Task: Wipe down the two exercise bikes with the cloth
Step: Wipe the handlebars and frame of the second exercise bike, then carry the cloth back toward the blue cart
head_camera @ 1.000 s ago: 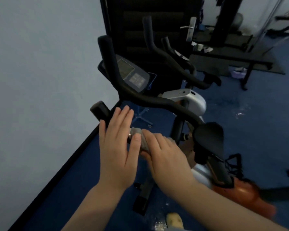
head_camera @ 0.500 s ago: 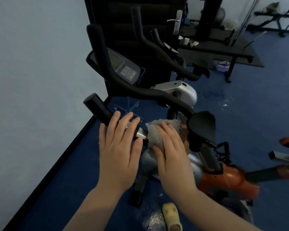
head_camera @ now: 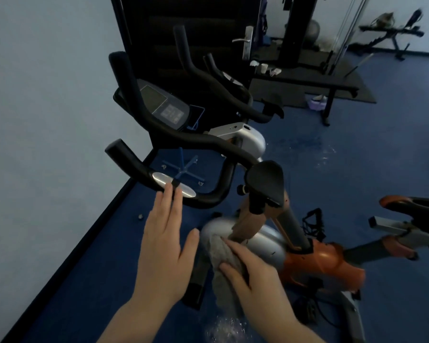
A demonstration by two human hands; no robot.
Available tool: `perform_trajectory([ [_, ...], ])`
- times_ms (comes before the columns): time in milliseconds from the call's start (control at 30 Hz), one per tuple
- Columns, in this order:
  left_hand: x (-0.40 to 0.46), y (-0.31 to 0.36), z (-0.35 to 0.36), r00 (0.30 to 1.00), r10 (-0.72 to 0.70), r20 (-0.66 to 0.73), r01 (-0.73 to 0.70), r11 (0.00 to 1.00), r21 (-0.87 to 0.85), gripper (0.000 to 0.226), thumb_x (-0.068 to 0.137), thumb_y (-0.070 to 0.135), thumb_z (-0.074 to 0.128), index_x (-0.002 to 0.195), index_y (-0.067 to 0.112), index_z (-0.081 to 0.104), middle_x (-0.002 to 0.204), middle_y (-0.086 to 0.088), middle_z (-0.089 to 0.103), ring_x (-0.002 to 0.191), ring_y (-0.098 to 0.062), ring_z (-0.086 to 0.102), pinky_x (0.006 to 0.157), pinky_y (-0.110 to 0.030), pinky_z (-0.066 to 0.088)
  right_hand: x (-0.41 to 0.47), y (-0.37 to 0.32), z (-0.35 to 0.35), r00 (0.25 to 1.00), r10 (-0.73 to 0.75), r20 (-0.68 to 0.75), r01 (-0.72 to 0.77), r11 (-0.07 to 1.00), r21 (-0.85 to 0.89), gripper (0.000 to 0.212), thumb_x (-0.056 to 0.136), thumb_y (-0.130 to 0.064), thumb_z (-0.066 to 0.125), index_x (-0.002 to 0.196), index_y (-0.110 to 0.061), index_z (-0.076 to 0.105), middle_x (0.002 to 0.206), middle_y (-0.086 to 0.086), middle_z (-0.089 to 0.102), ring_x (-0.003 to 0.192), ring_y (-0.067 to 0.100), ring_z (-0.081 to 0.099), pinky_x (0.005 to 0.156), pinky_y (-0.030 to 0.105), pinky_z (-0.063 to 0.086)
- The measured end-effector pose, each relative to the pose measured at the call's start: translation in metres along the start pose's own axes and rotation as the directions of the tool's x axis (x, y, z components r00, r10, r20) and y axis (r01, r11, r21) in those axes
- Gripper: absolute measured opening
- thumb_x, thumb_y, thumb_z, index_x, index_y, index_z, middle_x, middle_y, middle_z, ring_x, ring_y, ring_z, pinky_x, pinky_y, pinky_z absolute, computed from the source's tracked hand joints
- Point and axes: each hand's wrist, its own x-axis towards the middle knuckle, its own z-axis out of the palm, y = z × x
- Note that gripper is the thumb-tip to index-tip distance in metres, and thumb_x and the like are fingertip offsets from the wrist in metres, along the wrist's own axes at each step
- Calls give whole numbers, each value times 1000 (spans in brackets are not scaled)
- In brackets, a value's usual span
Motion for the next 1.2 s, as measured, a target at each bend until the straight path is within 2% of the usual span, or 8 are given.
perform_trajectory([
  [167, -37, 40, 31, 993, -96, 66, 102, 990, -95, 58, 95, 39, 40, 147, 42, 14, 147, 41, 2, 134, 21, 4, 115, -22, 14, -38, 39, -48, 995, 89, -43, -93, 992, -91, 29, 85, -44, 58, 109, -50, 41, 105, -18, 59, 95, -1, 56, 84, 23, 49],
  [367, -73, 129, 96, 989, -21, 146, 32, 997, -74, 45, 96, 34, 44, 141, 34, 40, 146, 23, 32, 135, 3, 26, 112, -24, 24, -104, 88, -143, 979, 39, -198, -92, 960, -265, 34, 81, -39, 66, 113, -37, 55, 101, -22, 47, 98, 0, 45, 77, 13, 38],
  [467, -94, 179, 138, 980, 50, 193, -34, 996, -85, 43, 95, 33, 45, 138, 32, 44, 145, 20, 37, 132, 3, 29, 110, -23, 25, -152, 122, -196, 957, 49, -286, -139, 943, -303, 33, 79, -38, 68, 110, -37, 56, 101, -22, 52, 91, -2, 41, 72, 9, 36],
  [600, -119, 244, 199, 959, 93, 267, -57, 989, -140, 40, 94, 29, 48, 133, 27, 50, 143, 13, 43, 133, -6, 35, 112, -35, 32, -213, 171, -263, 903, 104, -417, -258, 908, -331, 32, 79, -38, 67, 110, -34, 57, 106, -18, 57, 101, 7, 46, 76, 21, 41],
  [733, -137, 302, 250, 922, 168, 348, -127, 982, -138, 37, 94, 27, 50, 130, 24, 54, 141, 11, 46, 132, -9, 37, 111, -29, 27, -268, 208, -326, 832, 185, -524, -384, 873, -302, 30, 79, -37, 67, 107, -33, 58, 100, -19, 56, 95, 5, 44, 66, 14, 33],
  [867, -132, 346, 295, 878, 232, 418, -207, 973, -104, 35, 93, 29, 50, 128, 25, 55, 139, 8, 49, 129, -14, 42, 110, -38, 34, -300, 246, -379, 750, 242, -615, -470, 849, -240, 28, 78, -38, 69, 104, -34, 58, 94, -23, 52, 92, 3, 43, 63, 11, 31],
  [1033, -111, 398, 354, 871, 269, 411, -254, 963, -92, 35, 93, 29, 48, 128, 26, 55, 140, 9, 48, 130, -12, 38, 109, -34, 29, -304, 295, -437, 702, 274, -657, -512, 836, -198, 27, 79, -39, 68, 104, -32, 59, 92, -21, 54, 92, 5, 44, 67, 23, 36],
  [1200, -83, 453, 426, 866, 290, 407, -258, 957, -133, 33, 93, 26, 50, 125, 22, 58, 134, 9, 51, 127, -10, 41, 103, -23, 28, -286, 345, -500, 705, 258, -660, -509, 833, -217, 27, 79, -41, 67, 104, -33, 58, 94, -23, 53, 90, 2, 42, 63, 15, 32],
])
